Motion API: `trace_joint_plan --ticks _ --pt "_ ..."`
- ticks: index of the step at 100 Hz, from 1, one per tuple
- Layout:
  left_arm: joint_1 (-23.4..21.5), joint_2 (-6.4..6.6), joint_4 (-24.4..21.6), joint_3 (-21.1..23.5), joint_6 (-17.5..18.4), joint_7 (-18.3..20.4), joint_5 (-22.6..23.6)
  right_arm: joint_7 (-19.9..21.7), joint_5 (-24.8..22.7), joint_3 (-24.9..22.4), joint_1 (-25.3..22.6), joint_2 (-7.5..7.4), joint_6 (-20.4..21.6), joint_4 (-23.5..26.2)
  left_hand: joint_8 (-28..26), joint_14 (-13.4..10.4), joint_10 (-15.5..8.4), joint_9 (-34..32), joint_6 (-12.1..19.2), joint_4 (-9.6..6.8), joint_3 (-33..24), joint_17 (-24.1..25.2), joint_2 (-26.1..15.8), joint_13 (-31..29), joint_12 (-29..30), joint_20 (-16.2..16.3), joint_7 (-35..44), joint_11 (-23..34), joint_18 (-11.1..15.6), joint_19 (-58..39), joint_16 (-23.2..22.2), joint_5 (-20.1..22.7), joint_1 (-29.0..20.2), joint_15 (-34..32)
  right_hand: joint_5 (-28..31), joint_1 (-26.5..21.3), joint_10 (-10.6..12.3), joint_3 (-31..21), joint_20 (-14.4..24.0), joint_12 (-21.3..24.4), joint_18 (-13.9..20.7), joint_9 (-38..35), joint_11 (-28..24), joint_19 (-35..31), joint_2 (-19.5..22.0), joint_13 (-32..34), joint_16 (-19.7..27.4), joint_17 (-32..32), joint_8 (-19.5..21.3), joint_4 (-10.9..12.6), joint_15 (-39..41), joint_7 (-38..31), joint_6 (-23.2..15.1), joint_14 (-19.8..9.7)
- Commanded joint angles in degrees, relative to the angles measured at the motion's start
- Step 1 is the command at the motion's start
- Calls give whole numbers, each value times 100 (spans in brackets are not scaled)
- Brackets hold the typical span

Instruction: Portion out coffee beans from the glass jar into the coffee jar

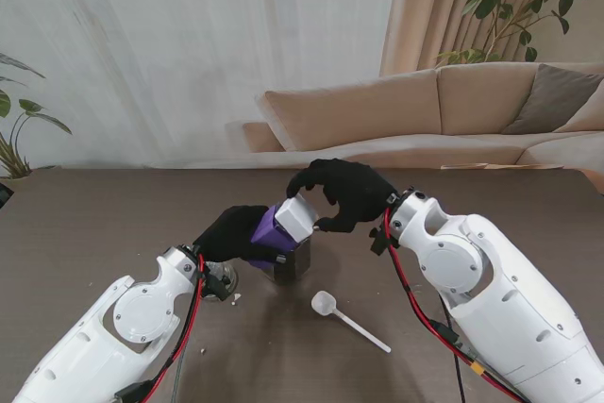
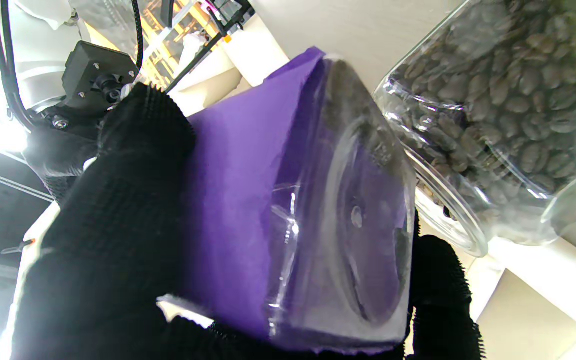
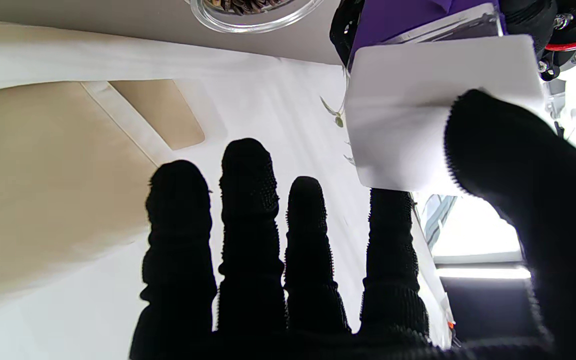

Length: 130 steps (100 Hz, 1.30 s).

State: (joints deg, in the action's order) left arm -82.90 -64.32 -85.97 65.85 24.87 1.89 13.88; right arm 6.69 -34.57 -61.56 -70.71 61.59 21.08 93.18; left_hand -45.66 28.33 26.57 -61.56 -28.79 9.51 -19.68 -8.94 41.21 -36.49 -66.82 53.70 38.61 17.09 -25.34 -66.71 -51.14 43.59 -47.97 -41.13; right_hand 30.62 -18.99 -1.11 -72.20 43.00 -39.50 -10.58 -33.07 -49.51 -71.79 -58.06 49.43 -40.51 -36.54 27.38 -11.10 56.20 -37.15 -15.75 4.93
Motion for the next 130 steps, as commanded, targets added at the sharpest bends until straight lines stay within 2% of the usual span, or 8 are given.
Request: trace_joint_plan --ticks 1,25,40,51,69,100,113,130 --pt "15 -21 -48 10 -9 80 -17 122 48 72 -99 40 -116 47 -342 220 -297 -65 445 -243 -2457 154 -1363 24 -24 -36 1143 36 756 48 -145 802 -975 -385 436 213 -9 281 -48 -50 -144 -45 93 -235 198 135 -70 917 274 -123 86 -602 -280 113" --pt "25 -21 -41 15 13 84 -27 49 -108 134 -125 45 -204 65 -346 202 -300 -66 445 -243 -2460 154 -1359 22 -32 -36 1146 43 756 48 -145 804 -975 -388 -130 384 30 340 -25 -80 -119 102 159 -227 226 88 -96 942 155 -110 89 -280 -30 83" --pt "37 -23 -29 7 29 81 -32 129 8 148 -150 45 -335 95 -346 209 -307 -66 454 -243 -2462 142 -1363 18 -36 -34 1144 43 763 42 -145 803 -975 -388 46 615 -32 759 42 -118 -162 133 160 -227 936 31 -148 991 162 -28 155 -377 145 139" --pt "53 -24 -16 0 40 84 -40 190 170 163 -163 54 -488 119 -345 214 -301 -64 449 -245 -2464 147 -1359 24 -38 -35 1144 42 767 43 -144 805 -980 -384 430 638 -160 1169 98 -141 -213 65 163 -231 1553 28 -180 1030 239 72 221 -536 312 210" --pt "71 -23 -4 -9 50 91 -44 194 188 178 -177 66 -689 180 -342 212 -301 -70 447 -243 -2466 146 -1357 17 -34 -36 1141 39 760 45 -145 804 -975 -387 1428 711 -337 1473 137 -160 -289 -233 169 -262 2001 195 -181 957 413 135 295 -922 751 244" --pt "80 -26 1 -27 43 87 -51 -30 -5 239 -237 102 -820 259 -346 219 -295 -68 445 -243 -2466 152 -1359 21 -31 -36 1140 37 752 47 -145 804 -979 -386 2032 838 -436 1666 116 -83 -345 -476 305 -279 2096 320 -117 864 531 158 220 -1000 1331 242" --pt "66 -27 -12 -17 38 76 -42 -59 -61 231 -245 104 -863 281 -344 216 -294 -71 442 -244 -2467 152 -1359 18 -30 -36 1138 38 752 47 -146 806 -978 -387 1582 936 -457 1643 82 -38 -386 -271 398 -186 1994 104 -42 976 566 150 -12 -854 1522 289" --pt "62 -27 -16 -22 29 79 -47 -54 -190 160 -293 94 -1014 372 -345 212 -297 -71 447 -243 -2466 152 -1357 20 -29 -37 1139 38 753 47 -146 810 -973 -386 -306 1341 -487 1935 79 88 -508 1111 555 394 2147 -1232 672 1553 639 170 -1725 -632 1889 559"
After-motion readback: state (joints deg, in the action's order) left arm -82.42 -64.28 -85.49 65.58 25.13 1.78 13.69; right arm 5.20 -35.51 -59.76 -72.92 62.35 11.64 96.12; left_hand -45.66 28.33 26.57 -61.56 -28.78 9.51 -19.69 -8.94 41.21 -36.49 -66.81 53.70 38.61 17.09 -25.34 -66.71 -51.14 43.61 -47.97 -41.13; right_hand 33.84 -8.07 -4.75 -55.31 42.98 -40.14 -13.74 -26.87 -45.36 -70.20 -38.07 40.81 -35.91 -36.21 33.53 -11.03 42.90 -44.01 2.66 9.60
